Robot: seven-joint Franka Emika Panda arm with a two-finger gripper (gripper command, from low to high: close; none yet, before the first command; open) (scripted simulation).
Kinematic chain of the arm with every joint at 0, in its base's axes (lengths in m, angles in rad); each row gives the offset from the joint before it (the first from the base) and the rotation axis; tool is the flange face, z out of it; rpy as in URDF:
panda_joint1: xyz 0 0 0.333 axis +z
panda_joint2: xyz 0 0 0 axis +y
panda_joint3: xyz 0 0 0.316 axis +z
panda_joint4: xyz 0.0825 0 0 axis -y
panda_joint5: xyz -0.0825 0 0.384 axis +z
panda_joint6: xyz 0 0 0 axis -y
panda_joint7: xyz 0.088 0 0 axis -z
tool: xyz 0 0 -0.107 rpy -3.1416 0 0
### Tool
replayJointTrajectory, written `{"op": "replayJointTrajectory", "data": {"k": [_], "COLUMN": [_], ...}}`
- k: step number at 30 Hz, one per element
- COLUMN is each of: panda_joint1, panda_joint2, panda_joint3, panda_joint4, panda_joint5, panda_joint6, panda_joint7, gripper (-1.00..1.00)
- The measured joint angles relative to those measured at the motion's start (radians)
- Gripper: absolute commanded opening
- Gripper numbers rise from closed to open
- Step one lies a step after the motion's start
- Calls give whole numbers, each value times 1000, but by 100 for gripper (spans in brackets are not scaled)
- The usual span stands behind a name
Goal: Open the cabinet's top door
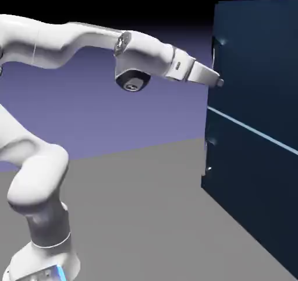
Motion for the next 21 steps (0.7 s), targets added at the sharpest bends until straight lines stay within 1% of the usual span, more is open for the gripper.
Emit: {"op": "replayJointTrajectory", "data": {"k": [21], "panda_joint1": [-354], "panda_joint2": [-67], "panda_joint3": [375], "panda_joint4": [265], "panda_joint5": [913], "panda_joint6": [14], "panda_joint7": [-675], "gripper": [0]}}
